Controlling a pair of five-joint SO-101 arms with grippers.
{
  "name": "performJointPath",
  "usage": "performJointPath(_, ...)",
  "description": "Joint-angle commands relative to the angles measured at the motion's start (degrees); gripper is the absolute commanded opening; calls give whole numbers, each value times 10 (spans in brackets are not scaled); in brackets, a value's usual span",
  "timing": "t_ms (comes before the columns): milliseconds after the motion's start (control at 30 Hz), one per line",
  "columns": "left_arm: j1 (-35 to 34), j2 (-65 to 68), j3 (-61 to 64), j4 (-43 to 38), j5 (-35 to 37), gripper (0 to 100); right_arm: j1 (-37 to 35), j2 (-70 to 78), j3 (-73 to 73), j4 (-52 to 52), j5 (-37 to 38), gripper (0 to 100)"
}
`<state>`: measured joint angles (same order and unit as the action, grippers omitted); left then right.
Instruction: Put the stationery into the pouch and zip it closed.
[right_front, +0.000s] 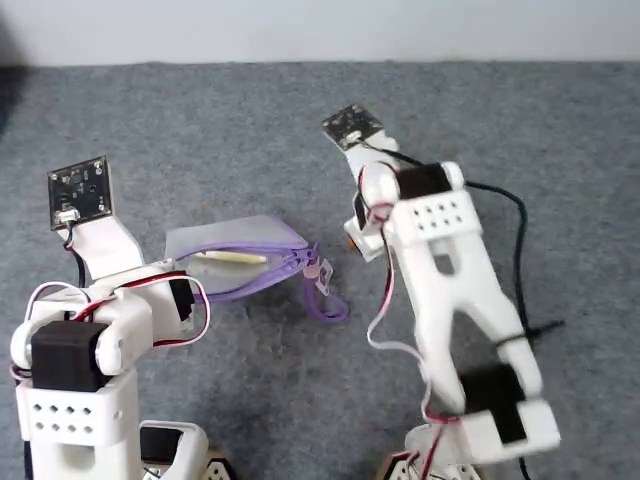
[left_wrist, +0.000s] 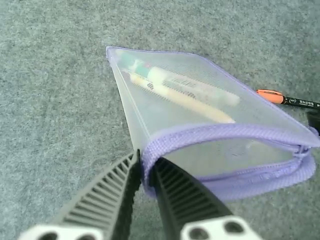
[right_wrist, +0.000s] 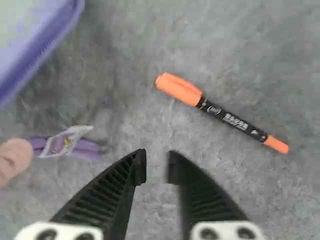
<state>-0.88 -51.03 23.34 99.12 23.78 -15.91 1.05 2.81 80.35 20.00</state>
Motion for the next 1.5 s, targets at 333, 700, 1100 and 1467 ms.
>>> performJointPath(333, 0, 4, -16, 3, 4, 12, 5, 227, -191, 20, 177, 275)
performJointPath(700, -1, 4, -16, 3, 4, 12, 11, 415, -338, 23, 185, 204)
performJointPath(1100, -1, 4, -16, 1, 4, 12, 34, 389, -371, 32, 183, 8)
performJointPath(1467, 0, 4, -16, 1, 4, 12, 29, 204, -371, 131, 104, 8)
